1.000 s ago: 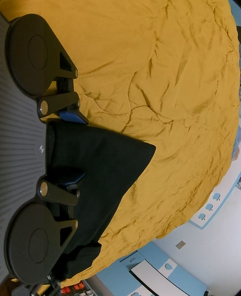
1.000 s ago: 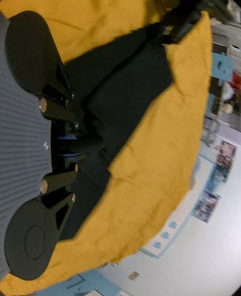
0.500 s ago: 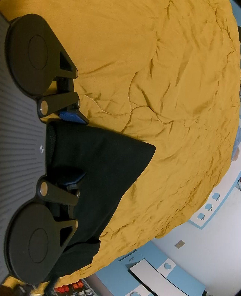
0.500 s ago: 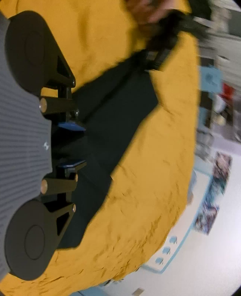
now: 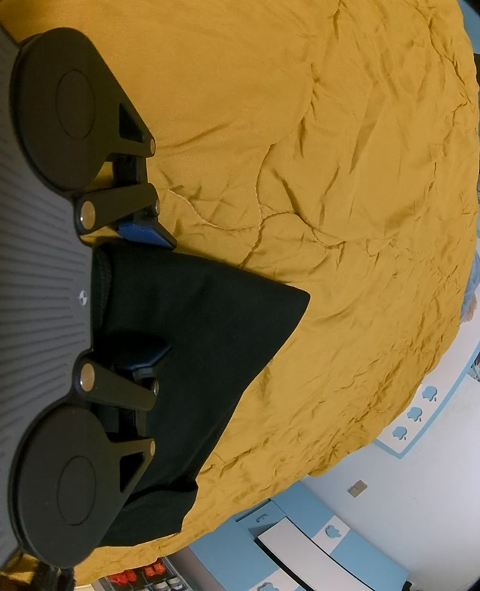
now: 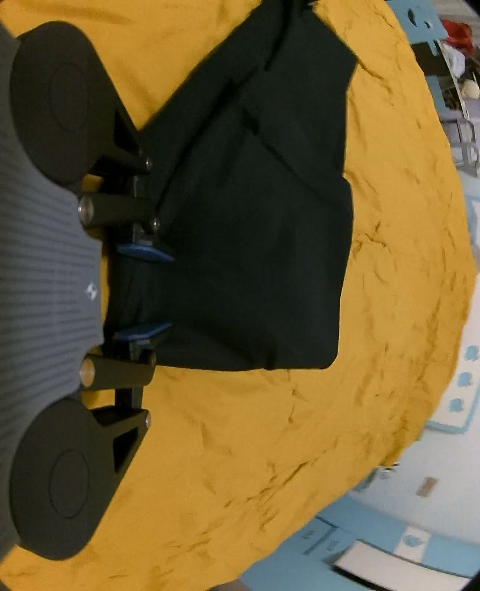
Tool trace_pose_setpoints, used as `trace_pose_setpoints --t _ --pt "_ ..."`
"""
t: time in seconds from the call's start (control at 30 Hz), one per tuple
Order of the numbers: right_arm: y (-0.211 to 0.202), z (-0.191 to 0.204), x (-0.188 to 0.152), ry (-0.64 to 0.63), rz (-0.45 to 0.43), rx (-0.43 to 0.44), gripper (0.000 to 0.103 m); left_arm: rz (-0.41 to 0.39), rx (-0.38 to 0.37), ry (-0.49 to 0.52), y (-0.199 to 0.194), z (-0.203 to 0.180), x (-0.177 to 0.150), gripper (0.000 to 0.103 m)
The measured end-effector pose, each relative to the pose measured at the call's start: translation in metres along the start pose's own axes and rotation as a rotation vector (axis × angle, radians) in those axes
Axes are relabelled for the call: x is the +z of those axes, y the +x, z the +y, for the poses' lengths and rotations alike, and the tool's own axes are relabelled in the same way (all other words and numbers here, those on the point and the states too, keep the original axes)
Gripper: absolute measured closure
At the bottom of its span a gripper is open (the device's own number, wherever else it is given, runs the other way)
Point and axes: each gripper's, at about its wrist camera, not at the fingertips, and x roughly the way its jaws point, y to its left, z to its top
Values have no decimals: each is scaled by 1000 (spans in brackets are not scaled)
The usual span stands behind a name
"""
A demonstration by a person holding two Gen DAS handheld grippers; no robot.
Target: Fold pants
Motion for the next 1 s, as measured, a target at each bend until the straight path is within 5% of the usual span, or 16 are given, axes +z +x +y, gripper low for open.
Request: trace_pose_setpoints --t 0.23,0.33,0.53,0.67,1.0 --pt "-16 -4 15 63 -171 -19 67 1 -5 -13 0 1 -1 36" --pt "21 8 2 33 37 2 64 0 -8 -22 0 1 -1 36" --pt "2 55 2 -105 -173 -104 64 -24 -30 -82 -6 8 -2 36" --pt "2 79 13 -176 -292 -33 64 -30 -60 -117 -9 14 -2 36" --pt "38 95 -9 -80 -247 44 61 -13 -27 -81 -6 7 -2 39"
